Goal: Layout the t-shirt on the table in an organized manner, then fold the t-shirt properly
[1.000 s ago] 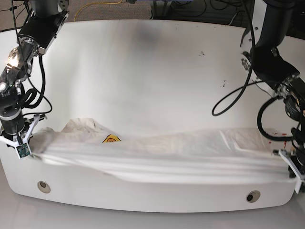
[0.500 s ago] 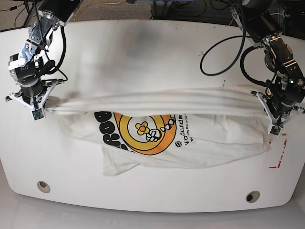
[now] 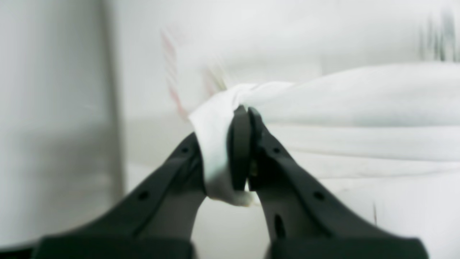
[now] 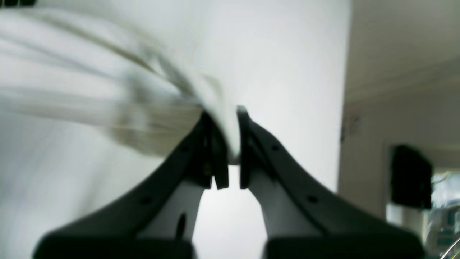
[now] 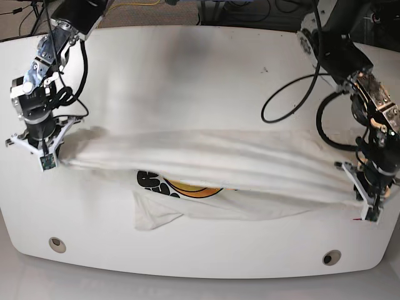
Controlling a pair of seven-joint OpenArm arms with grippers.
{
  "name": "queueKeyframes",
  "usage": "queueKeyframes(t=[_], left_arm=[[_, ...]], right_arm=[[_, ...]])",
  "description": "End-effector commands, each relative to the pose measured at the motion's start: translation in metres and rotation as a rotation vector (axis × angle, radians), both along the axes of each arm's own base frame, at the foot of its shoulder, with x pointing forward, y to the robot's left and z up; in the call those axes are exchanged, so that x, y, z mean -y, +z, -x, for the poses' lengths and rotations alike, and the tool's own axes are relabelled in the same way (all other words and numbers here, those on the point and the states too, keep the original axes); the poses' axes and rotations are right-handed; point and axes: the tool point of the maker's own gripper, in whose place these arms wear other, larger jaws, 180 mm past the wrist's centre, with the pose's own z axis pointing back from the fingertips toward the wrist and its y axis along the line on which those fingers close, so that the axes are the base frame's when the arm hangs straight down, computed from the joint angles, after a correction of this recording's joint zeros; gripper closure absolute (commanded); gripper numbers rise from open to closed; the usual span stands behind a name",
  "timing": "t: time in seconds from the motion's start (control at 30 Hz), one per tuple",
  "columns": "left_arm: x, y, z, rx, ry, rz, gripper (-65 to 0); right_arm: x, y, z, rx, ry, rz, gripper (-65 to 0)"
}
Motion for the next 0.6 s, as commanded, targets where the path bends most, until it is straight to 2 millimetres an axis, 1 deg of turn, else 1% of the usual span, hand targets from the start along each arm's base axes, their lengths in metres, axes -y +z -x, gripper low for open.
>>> queueKeyframes(t=[0.0,0.1,0.2,0.23,0.27,0.33,0.37,0.43,0.47,0.53,0.57], left_arm=[[0.003,0.038,-0.021,0.08,-0.018,-0.015,-1.9],[0.004,0.073,-0.04,0.145,-0.023,-0.004,-1.9],[0.005,0.11,-0.054,0.219,-0.032,0.009,-1.9],[0.005,0.125,-0.06,0.248,-0.034,0.015,-1.9],[0.005,0.136,-0.063,0.269,-0.036,0.02,-1.9],[0.007,0.172,-0.073,0.331,-0.047,0.039,-2.1],[0.007,0.185,-0.077,0.351,-0.051,0.047,-2.1],[0.009,0.22,-0.082,0.412,-0.067,0.063,-2.4],[0.009,0.231,-0.081,0.434,-0.067,0.063,-2.4],[0.009,0.266,-0.077,0.503,-0.068,0.052,-2.2],[0.011,0.28,-0.075,0.531,-0.073,0.045,-2.2]], right_arm=[[0.009,0.036,-0.015,0.089,0.0,0.054,-2.7],[0.007,0.059,-0.035,0.136,0.032,0.085,-2.7],[0.008,0.089,-0.05,0.186,0.058,0.137,-2.7],[0.007,0.103,-0.056,0.216,0.068,0.155,-2.7],[0.007,0.112,-0.061,0.234,0.074,0.165,-2.7],[0.003,0.144,-0.073,0.297,0.095,0.201,-2.7],[0.001,0.158,-0.077,0.323,0.104,0.22,-2.7],[-0.005,0.19,-0.086,0.376,0.132,0.276,-2.7],[-0.006,0.199,-0.087,0.389,0.138,0.295,-2.7],[-0.012,0.234,-0.093,0.431,0.157,0.369,-2.7],[-0.014,0.245,-0.094,0.443,0.159,0.39,-2.7]])
